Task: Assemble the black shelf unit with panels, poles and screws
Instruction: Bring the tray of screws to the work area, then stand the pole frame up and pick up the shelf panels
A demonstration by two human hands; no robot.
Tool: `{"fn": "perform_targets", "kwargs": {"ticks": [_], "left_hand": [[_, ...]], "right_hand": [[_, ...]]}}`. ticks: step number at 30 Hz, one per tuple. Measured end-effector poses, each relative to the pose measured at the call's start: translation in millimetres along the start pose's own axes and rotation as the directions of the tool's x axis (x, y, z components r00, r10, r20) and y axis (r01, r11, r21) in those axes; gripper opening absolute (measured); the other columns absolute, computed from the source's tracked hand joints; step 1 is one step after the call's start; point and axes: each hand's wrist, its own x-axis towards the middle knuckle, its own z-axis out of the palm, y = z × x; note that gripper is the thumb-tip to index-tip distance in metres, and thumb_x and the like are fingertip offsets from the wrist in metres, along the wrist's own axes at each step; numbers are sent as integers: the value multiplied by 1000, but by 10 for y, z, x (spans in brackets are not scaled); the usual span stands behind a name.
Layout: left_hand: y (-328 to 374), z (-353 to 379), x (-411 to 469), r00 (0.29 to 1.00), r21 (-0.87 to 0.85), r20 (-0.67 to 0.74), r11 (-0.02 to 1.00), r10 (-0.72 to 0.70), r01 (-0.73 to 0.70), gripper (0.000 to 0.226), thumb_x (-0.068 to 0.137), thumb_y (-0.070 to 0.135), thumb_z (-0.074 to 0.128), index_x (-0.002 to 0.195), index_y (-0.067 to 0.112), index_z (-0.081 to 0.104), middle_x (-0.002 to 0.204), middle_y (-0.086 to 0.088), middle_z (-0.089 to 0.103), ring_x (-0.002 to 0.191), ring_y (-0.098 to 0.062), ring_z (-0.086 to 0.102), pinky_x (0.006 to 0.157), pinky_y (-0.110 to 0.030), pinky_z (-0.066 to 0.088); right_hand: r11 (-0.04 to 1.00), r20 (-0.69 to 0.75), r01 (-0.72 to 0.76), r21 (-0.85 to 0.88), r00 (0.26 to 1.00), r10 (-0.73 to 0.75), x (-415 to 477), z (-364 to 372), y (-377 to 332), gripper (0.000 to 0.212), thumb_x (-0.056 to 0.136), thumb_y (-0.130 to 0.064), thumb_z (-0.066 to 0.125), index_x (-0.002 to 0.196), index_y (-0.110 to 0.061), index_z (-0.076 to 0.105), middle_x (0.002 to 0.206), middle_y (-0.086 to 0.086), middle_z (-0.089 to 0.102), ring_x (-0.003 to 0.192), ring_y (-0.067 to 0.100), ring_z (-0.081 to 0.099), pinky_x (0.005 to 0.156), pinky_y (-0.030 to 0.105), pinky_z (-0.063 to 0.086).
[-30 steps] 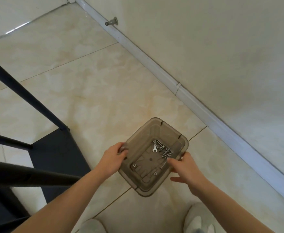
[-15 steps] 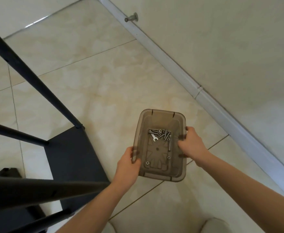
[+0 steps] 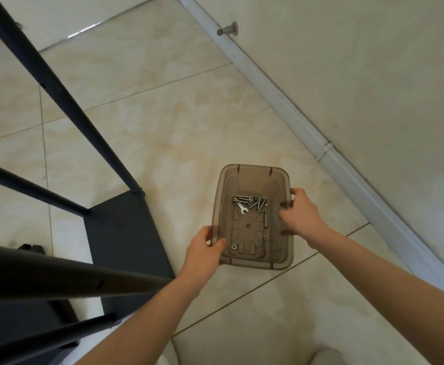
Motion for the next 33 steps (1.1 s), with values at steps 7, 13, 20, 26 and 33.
{"fn": "perform_targets", "kwargs": {"ticks": [7, 13, 20, 26, 33], "left_hand": [[87, -222, -404, 1000, 82, -15, 997, 3, -2, 40, 101, 19, 56, 140, 23, 46, 132, 9, 53, 105, -9, 59, 67, -15, 54], [93, -483, -1047, 1000, 137, 30, 991, 8, -12, 43, 102, 18, 55, 142, 25, 43, 136, 7, 54, 116, -11, 56, 80, -18, 54], [12, -1109, -1854, 1000, 129, -20, 991, -23, 26, 36, 98, 8, 58, 130, 22, 49, 124, 3, 61, 104, -6, 60, 80, -26, 54], [-44, -1812, -2349, 991, 277, -123, 960, 60, -24, 30, 99, 18, 59, 127, 27, 53, 118, 11, 62, 99, -6, 65, 71, -17, 56], [227, -2434, -2599, 901, 413, -385, 910, 199, -25, 19, 93, 25, 69, 107, 26, 57, 109, 3, 67, 95, -13, 65, 89, -41, 59]], "right_hand": [[962, -86, 161, -220, 979, -184, -248, -103, -112, 67, 88, -12, 60, 148, -6, 30, 146, 15, 39, 129, 31, 45, 101, 36, 40], [908, 35, 384, -170, 923, -384, -857, -154, -486, 61, 93, -15, 57, 149, -13, 32, 144, 6, 46, 111, 18, 51, 84, 20, 43], [800, 211, 593, -93, 797, -566, -1674, -204, -920, 42, 95, -19, 57, 136, -21, 47, 124, -9, 55, 114, 10, 54, 89, 25, 47], [673, 368, 728, -130, 666, -649, -2181, -260, -1294, 35, 97, -30, 56, 131, -29, 49, 124, -14, 56, 112, 7, 56, 80, 17, 47], [607, 463, 777, -167, 605, -648, -2617, -208, -1702, 45, 98, -32, 57, 139, -30, 39, 135, -7, 52, 114, 12, 57, 87, 21, 46]]}}
